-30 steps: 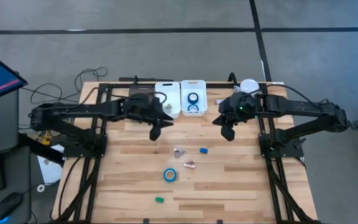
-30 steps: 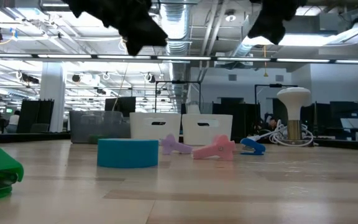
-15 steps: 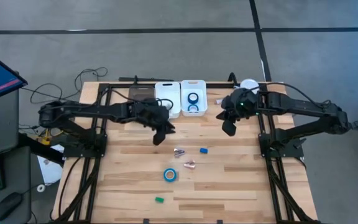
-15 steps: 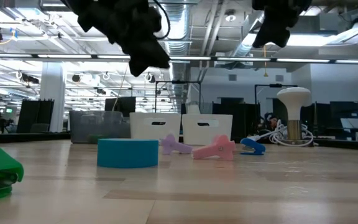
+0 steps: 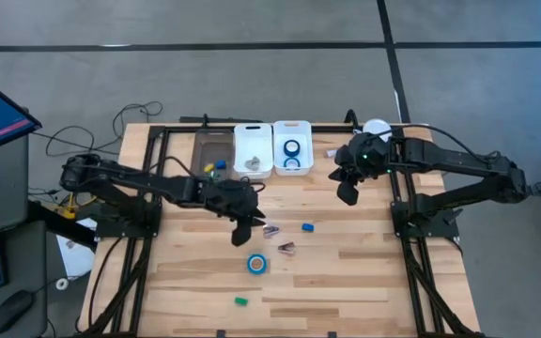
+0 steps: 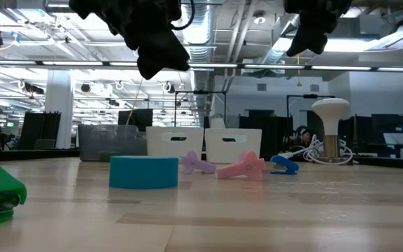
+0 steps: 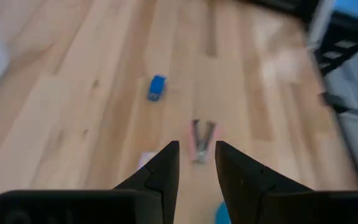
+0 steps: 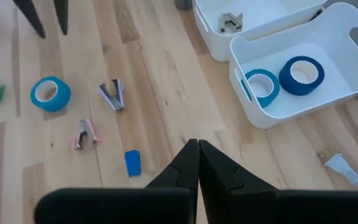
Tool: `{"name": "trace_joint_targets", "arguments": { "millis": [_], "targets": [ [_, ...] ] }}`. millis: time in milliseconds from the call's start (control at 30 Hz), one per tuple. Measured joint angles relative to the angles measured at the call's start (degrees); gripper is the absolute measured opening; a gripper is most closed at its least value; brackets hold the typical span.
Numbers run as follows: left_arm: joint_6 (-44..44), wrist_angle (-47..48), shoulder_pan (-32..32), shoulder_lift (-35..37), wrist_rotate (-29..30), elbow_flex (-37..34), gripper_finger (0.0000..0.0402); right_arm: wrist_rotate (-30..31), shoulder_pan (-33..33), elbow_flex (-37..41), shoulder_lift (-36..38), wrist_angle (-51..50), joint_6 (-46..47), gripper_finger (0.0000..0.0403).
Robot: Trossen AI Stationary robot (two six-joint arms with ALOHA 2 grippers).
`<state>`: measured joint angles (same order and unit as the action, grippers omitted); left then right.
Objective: Pick and place Stapler, Stapler remover, tape
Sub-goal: Put the violet staple remover into the left white bin
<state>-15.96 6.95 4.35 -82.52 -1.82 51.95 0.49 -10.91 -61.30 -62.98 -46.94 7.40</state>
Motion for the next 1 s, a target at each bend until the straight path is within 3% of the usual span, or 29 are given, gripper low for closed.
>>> {"name": "trace_joint_targets", "arguments": {
  "millis": [133, 433, 1000],
  "targets": [
    [0.21, 0.78, 0.93, -0.98, 3.91, 0.01, 0.0097, 0.17, -0.87, 0.00, 0.00, -2.31, -1.43, 0.0001],
    [0.64, 1.17, 0.95, -5.47, 4.86, 0.01, 0.0113, 0.31, -1.26, 0.00, 0.09, -3.65, -3.32, 0.0001],
    [0.71, 0.78, 0.34, -14.57, 12.41, 0.01, 0.0188, 1.25, -1.06, 0.00, 0.09, -3.19, 0.18, 0.0001]
  ]
}}
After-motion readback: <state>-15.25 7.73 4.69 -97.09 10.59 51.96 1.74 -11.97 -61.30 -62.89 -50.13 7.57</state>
